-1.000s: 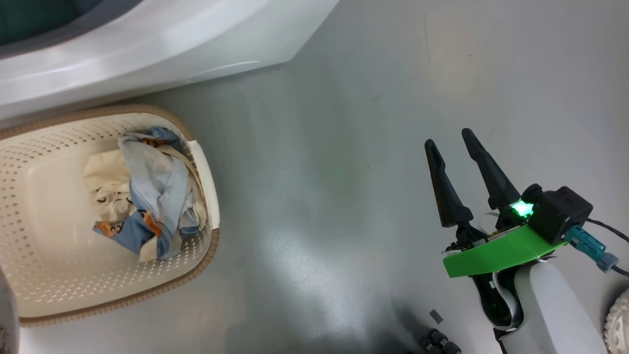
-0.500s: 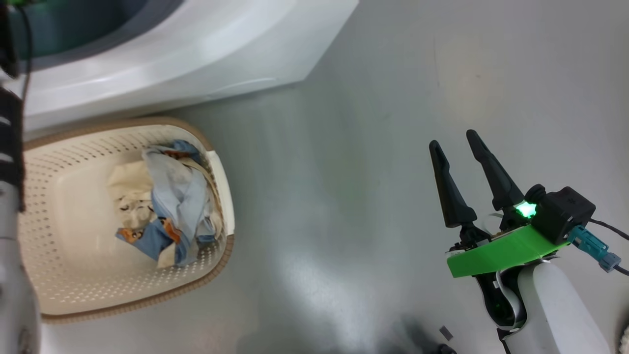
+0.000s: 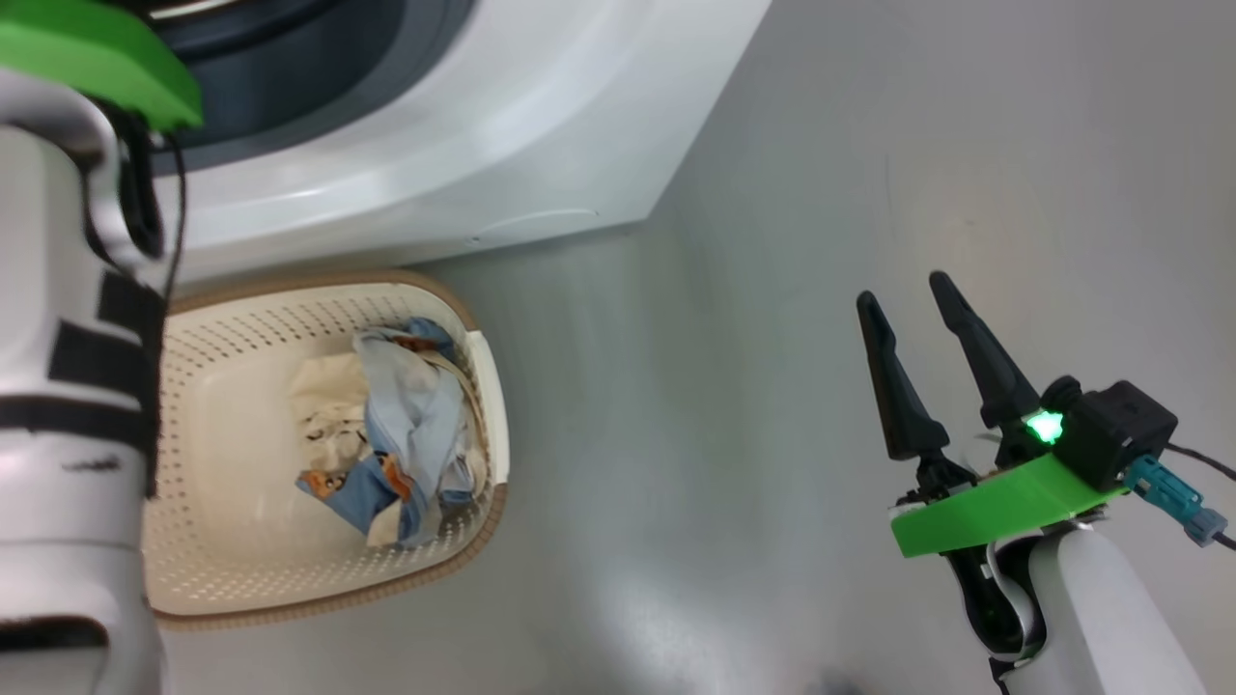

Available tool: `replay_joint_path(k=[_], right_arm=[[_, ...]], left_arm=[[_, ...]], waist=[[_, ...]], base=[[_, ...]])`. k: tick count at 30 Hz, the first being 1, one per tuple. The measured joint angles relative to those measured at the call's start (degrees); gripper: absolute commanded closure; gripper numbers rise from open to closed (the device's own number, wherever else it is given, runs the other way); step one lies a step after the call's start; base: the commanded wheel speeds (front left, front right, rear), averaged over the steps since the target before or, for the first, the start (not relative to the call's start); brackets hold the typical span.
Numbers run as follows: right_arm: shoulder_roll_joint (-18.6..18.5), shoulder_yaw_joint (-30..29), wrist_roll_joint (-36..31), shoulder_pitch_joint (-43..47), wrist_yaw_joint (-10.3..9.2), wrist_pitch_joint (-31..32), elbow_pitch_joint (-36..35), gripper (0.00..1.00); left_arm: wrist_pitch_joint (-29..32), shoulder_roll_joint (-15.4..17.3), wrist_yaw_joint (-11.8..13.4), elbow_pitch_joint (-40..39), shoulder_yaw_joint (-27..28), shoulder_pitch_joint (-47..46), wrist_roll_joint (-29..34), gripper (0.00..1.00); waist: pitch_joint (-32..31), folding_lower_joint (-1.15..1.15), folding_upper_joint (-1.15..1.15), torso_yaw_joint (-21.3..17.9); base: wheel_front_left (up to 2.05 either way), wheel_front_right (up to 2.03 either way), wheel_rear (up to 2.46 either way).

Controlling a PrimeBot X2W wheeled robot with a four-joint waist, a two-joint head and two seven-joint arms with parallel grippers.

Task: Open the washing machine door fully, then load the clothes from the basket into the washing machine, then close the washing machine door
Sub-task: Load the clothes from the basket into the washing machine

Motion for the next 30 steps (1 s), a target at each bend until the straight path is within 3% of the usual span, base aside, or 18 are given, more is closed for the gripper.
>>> replay_joint_path(k=[19,30], right_arm=[[-0.42,-0.94,0.0,7.34,0.0,0.0,0.8,0.0],[-0.11,-1.16,-0.01,10.71,0.01,0.0,1.23,0.0]], left_arm=[[0.01,-2.26,-0.93,-14.48,-0.25,21.22,1.67,0.0],[0.87,-2.3,0.12,-26.02,-2.5,32.42,2.18,0.0]], waist=[[-12.02,0.0,0.0,3.47],[-18.66,0.0,0.0,5.82]], base=[[0.0,0.0,0.0],[0.0,0.0,0.0]])
